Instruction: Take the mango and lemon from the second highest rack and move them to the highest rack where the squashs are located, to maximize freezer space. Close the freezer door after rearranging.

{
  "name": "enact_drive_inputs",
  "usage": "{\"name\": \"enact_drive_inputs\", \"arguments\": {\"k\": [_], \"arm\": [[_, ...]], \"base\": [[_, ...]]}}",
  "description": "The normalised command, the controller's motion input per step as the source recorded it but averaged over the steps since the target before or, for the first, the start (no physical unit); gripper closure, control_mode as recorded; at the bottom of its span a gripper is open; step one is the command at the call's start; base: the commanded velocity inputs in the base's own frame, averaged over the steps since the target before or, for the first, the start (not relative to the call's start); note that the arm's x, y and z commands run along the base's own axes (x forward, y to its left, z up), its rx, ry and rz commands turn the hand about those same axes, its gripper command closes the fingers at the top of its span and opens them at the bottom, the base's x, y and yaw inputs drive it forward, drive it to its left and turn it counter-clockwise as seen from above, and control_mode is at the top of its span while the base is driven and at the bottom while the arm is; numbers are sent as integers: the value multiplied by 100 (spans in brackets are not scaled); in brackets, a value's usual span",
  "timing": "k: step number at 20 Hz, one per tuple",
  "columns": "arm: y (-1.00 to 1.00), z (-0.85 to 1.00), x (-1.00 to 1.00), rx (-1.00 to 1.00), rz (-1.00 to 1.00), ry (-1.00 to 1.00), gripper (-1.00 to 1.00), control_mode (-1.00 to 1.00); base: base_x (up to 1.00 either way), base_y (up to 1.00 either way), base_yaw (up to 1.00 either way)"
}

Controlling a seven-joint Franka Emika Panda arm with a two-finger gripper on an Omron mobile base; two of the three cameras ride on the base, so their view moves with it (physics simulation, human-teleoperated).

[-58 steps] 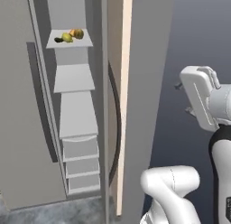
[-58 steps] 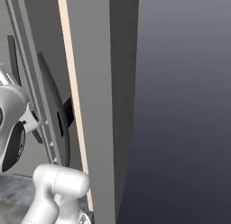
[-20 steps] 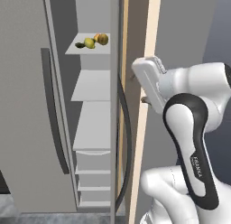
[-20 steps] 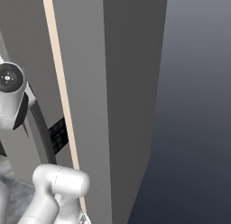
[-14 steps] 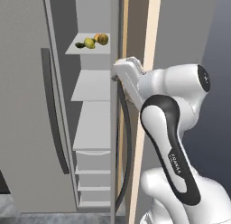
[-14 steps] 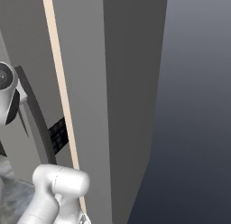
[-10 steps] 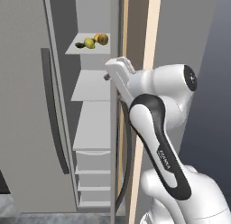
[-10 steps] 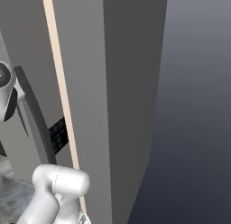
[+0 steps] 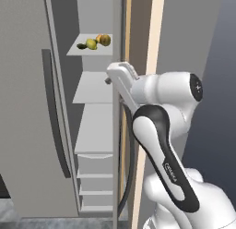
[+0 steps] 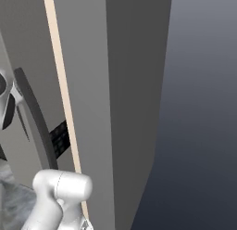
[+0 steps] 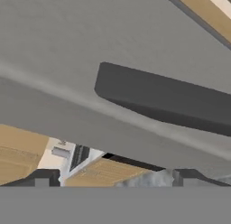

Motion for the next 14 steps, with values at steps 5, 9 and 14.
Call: {"name": "enact_drive_inputs", "arguments": {"k": [5,9,14], "arm": [[-56,14,26,0,0,8,-100,-100],[-64,17,59,5,0,10,-100,-100],[-33,9,48,2,5,0,-100,-100]], "base": [[0,0,0],[0,0,0],[0,0,0]]}}
